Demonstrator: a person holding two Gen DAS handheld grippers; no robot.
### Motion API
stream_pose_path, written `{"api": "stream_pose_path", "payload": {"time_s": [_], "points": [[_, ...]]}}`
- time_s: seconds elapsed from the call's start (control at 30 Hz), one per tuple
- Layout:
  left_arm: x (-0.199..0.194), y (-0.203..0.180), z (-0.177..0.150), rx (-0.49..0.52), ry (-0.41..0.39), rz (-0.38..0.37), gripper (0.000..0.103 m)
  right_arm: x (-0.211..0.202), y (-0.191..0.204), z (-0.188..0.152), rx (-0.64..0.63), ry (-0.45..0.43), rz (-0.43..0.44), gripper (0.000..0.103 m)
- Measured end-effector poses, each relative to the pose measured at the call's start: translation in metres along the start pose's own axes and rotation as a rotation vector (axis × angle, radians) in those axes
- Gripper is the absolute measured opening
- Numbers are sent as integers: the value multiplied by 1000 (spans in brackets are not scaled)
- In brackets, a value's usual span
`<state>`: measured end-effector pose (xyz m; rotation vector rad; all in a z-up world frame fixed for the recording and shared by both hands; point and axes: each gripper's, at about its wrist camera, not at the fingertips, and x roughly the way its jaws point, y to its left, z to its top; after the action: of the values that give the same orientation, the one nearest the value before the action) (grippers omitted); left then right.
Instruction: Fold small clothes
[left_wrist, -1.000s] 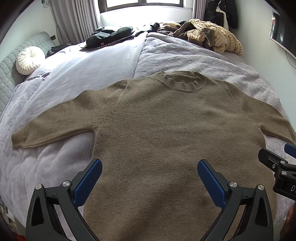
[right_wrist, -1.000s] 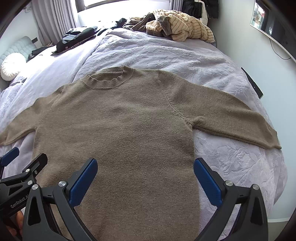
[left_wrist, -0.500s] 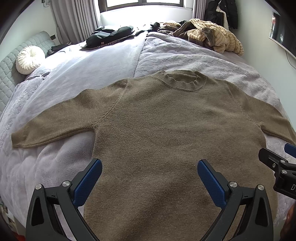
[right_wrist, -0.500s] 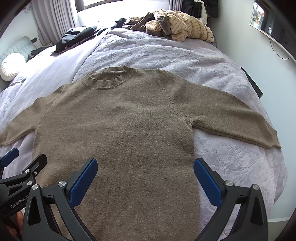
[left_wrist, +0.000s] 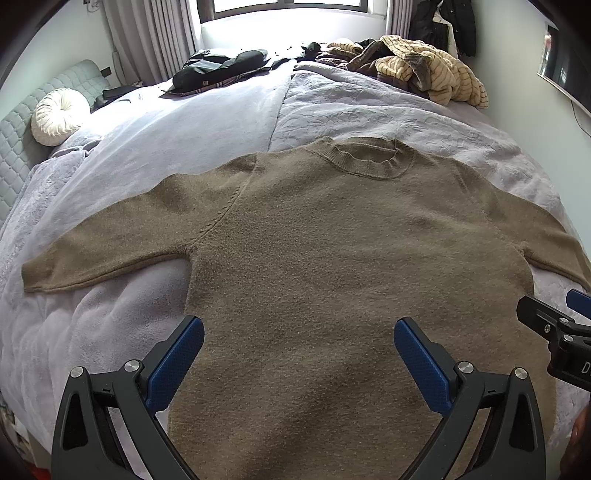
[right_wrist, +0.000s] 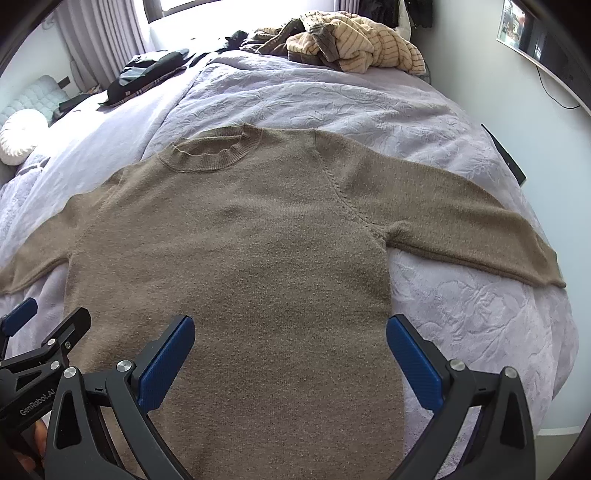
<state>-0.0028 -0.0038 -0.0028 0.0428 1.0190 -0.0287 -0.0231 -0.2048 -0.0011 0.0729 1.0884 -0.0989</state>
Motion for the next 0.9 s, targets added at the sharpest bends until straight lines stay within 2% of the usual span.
{"api": "stream_pose_path", "payload": {"time_s": [0.1,0.27,0.9], "points": [[1,1,0,-1,1,-1,103,1,-1,1,20,24,29,103],[5,4,0,-6,8,-6,103,3,-2,2,13,-28,14,103],[19,10,3,-14,39,-26,103,21,4,6,35,49,34,103]]}}
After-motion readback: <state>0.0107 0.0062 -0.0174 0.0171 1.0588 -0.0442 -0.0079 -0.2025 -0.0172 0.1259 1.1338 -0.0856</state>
